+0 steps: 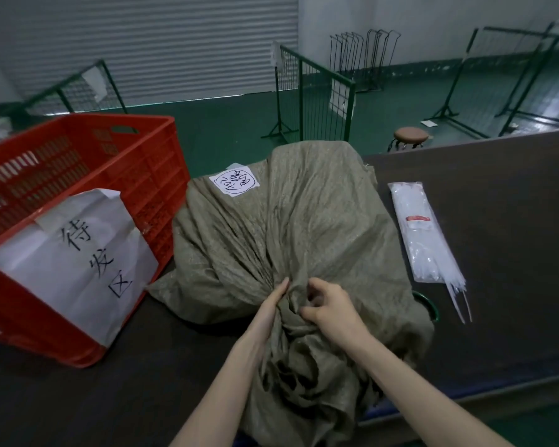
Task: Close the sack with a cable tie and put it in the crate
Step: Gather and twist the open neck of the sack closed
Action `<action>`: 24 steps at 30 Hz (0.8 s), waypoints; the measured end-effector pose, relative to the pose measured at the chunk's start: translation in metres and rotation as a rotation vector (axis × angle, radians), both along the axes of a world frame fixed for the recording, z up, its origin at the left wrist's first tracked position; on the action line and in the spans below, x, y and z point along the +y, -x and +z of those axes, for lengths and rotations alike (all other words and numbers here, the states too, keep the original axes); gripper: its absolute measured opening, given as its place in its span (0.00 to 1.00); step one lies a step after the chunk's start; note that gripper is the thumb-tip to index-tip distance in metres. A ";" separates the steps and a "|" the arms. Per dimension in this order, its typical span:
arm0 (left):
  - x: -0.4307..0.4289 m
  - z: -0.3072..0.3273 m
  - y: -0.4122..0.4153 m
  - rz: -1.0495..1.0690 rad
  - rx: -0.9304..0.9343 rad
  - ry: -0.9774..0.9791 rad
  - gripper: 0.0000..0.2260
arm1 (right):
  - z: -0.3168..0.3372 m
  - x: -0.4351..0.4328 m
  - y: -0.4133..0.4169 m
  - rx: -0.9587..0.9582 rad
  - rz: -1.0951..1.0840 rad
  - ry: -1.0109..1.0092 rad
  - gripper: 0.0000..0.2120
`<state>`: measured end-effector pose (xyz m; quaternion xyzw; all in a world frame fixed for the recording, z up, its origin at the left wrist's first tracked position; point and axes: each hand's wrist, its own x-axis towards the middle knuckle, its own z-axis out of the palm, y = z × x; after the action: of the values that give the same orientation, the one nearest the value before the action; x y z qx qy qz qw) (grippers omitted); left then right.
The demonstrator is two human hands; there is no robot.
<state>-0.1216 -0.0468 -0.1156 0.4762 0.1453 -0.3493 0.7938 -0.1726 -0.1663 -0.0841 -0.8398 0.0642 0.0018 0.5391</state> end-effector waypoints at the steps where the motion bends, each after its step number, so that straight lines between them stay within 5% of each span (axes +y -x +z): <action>1: -0.002 0.002 0.000 0.006 0.005 0.039 0.23 | 0.002 0.003 0.000 -0.018 0.007 -0.012 0.13; 3: -0.006 0.002 -0.002 0.039 0.011 0.115 0.27 | 0.006 0.006 0.001 -0.039 0.040 -0.007 0.15; 6: -0.008 0.000 -0.004 0.087 0.010 0.142 0.20 | 0.011 0.005 0.005 -0.034 0.144 0.059 0.15; 12: -0.012 -0.013 -0.005 0.046 0.058 -0.010 0.18 | 0.019 -0.009 0.018 0.098 0.296 0.244 0.19; 14: -0.013 -0.010 -0.004 0.087 0.064 -0.073 0.14 | 0.027 -0.014 0.020 0.042 0.264 0.282 0.18; 17: -0.015 -0.016 -0.011 0.166 0.052 -0.107 0.29 | 0.040 -0.023 0.020 -0.166 0.080 0.322 0.12; 19: -0.015 -0.014 -0.011 0.172 0.022 -0.150 0.25 | 0.041 -0.034 0.016 -0.269 -0.064 0.456 0.09; 22: -0.013 -0.004 -0.006 0.135 -0.046 -0.302 0.12 | 0.039 -0.045 0.011 0.059 -0.067 0.734 0.22; 24: -0.012 -0.005 -0.006 0.103 -0.081 -0.351 0.09 | 0.033 -0.048 0.011 0.314 0.008 0.681 0.31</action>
<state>-0.1160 -0.0588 -0.1202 0.6130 0.1961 -0.2580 0.7205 -0.1836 -0.2144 -0.0510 -0.9607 0.1397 0.1114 0.2124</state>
